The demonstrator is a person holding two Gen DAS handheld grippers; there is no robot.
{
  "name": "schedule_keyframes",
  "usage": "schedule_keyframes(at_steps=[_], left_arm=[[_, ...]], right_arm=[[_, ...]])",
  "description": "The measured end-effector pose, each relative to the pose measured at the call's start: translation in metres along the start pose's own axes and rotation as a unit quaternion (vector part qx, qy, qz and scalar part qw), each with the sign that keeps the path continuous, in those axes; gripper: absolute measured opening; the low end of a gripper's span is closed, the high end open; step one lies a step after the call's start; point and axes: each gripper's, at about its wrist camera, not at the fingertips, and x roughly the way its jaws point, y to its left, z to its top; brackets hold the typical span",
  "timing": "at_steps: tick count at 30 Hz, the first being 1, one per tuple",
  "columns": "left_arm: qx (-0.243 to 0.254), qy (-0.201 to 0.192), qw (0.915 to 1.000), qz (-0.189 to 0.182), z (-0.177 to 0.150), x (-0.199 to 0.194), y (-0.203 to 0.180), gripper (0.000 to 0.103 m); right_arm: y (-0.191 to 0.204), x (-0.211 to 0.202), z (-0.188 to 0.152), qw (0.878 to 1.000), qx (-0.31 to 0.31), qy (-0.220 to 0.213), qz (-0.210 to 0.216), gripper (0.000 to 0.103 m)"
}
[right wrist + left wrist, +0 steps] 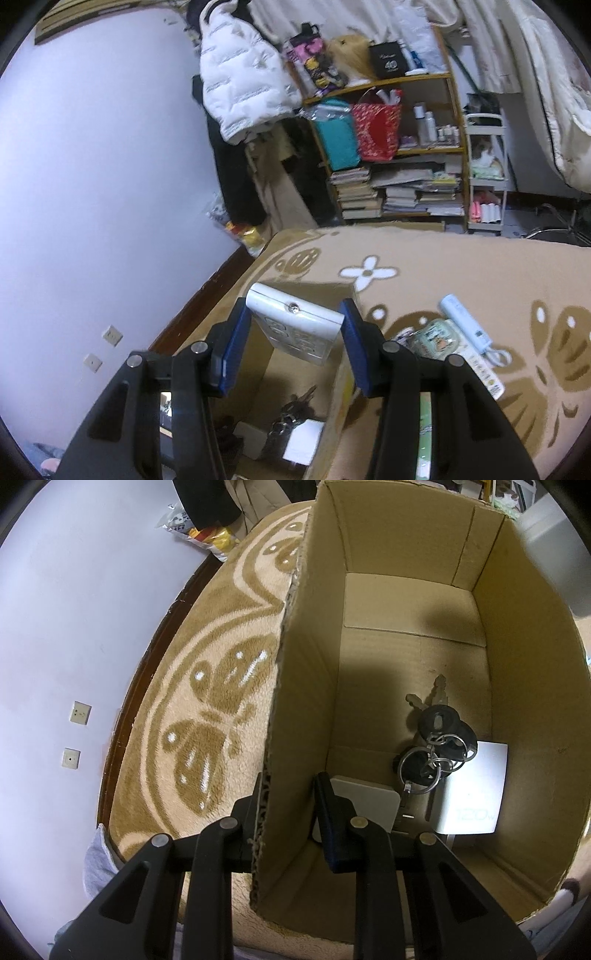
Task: Organize rigid objects
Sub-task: 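Lift the white remote with the right tool and carry it over the box, then lower the white remote into the box and open the right tool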
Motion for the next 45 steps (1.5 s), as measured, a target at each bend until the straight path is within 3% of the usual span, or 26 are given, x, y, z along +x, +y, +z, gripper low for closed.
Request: schedule_keyframes(at_steps=[6, 20, 32, 38, 45], left_arm=[[0.001, 0.0, 1.0, 0.002, 0.0, 0.0, -0.002, 0.023], [0.005, 0.0, 0.9999, 0.009, -0.001, -0.002, -0.007, 0.023], [0.006, 0.003, 0.9999, 0.009, -0.003, 0.0, -0.007, 0.023], [0.007, 0.003, 0.9999, 0.012, -0.002, -0.001, -0.007, 0.024], [0.005, 0.003, 0.9999, 0.01, -0.002, -0.001, -0.006, 0.024]], right_arm=[[-0.004, 0.017, -0.014, 0.999, -0.001, 0.03, 0.021, 0.052], [-0.018, 0.036, -0.067, 0.998, 0.024, 0.054, -0.001, 0.052], [-0.009, 0.035, -0.067, 0.999, -0.007, 0.044, -0.026, 0.052], [-0.01, 0.014, -0.056, 0.998, -0.016, 0.007, -0.062, 0.052], [-0.041, -0.002, -0.045, 0.995, 0.026, -0.009, -0.092, 0.058]])
